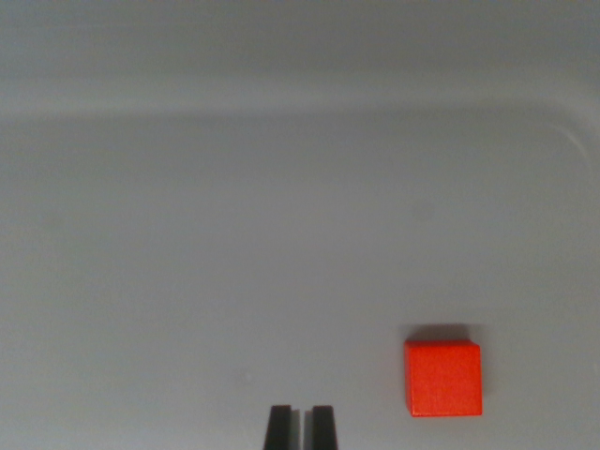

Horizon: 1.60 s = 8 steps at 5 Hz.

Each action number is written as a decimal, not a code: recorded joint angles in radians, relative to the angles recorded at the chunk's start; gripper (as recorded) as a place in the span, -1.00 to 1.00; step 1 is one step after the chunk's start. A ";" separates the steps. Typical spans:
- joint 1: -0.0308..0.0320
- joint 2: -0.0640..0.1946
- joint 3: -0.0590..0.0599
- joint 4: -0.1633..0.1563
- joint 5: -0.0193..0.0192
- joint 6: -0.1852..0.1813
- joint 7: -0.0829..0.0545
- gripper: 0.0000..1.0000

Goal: Reach red block

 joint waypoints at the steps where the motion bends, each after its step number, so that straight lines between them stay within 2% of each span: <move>1: 0.0000 0.000 0.000 0.000 0.0000 0.000 0.000 -1.00; 2: -0.0075 0.018 -0.007 -0.030 -0.0001 -0.047 -0.002 -1.00; 3: -0.0075 0.018 -0.007 -0.030 -0.0001 -0.047 -0.002 -1.00; 4: -0.0151 0.037 -0.013 -0.061 -0.0001 -0.094 -0.005 -1.00; 5: -0.0151 0.037 -0.013 -0.061 -0.0001 -0.094 -0.005 -1.00; 6: -0.0227 0.056 -0.020 -0.092 -0.0002 -0.142 -0.007 -1.00; 7: -0.0227 0.056 -0.020 -0.092 -0.0002 -0.142 -0.007 -1.00; 8: -0.0295 0.073 -0.026 -0.120 -0.0003 -0.184 -0.009 -1.00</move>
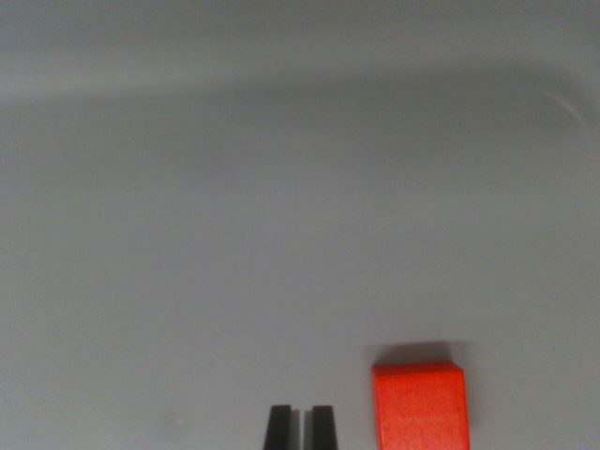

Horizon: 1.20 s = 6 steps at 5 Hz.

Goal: Reach red block

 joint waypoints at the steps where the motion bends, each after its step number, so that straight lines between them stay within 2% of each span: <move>1: 0.0000 0.000 0.000 0.000 0.0000 0.000 0.000 -1.00; 2: -0.0078 0.019 -0.007 -0.032 -0.0001 -0.049 -0.002 -1.00; 3: -0.0078 0.019 -0.007 -0.032 -0.0001 -0.049 -0.002 -1.00; 4: -0.0151 0.037 -0.013 -0.061 -0.0001 -0.094 -0.005 -1.00; 5: -0.0151 0.037 -0.013 -0.061 -0.0001 -0.094 -0.005 -1.00; 6: -0.0217 0.054 -0.019 -0.088 -0.0002 -0.135 -0.007 -1.00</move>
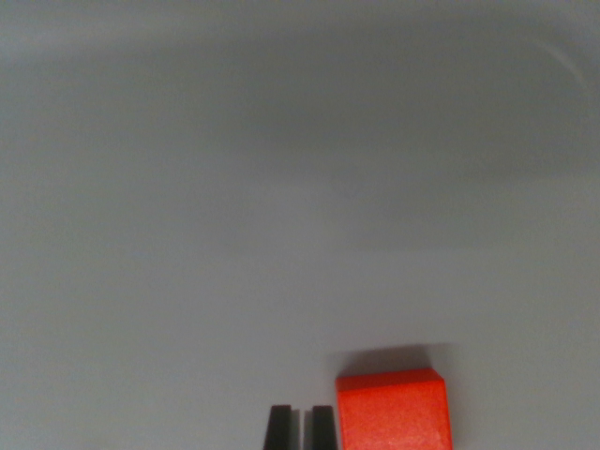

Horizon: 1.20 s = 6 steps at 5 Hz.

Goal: Reach red block

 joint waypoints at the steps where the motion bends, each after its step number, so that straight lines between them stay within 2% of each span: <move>1: 0.0000 0.000 0.000 0.000 0.0000 0.000 0.000 -1.00; 2: -0.0066 0.016 -0.006 -0.027 -0.0001 -0.041 -0.002 -1.00; 3: -0.0066 0.016 -0.006 -0.027 -0.0001 -0.041 -0.002 -1.00; 4: -0.0127 0.031 -0.011 -0.052 -0.0001 -0.079 -0.004 -1.00; 5: -0.0127 0.031 -0.011 -0.052 -0.0001 -0.079 -0.004 -1.00; 6: -0.0183 0.045 -0.016 -0.074 -0.0002 -0.114 -0.006 -1.00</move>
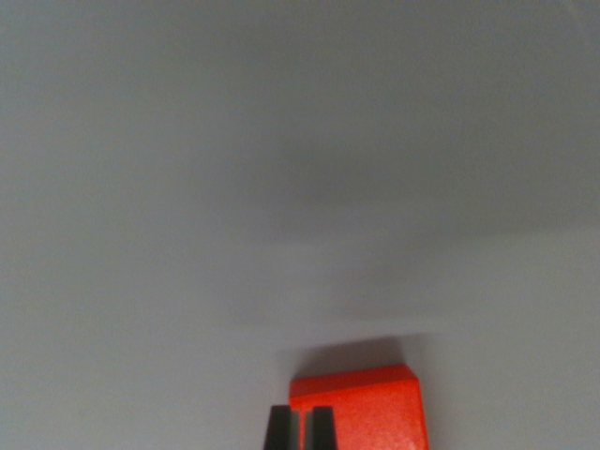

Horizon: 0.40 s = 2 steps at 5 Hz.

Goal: Reach red block

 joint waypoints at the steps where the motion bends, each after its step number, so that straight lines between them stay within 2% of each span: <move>1: 0.0000 0.000 0.000 0.000 0.0000 0.000 0.000 -1.00; 2: -0.0050 0.012 -0.004 -0.020 0.0000 -0.031 -0.002 -1.00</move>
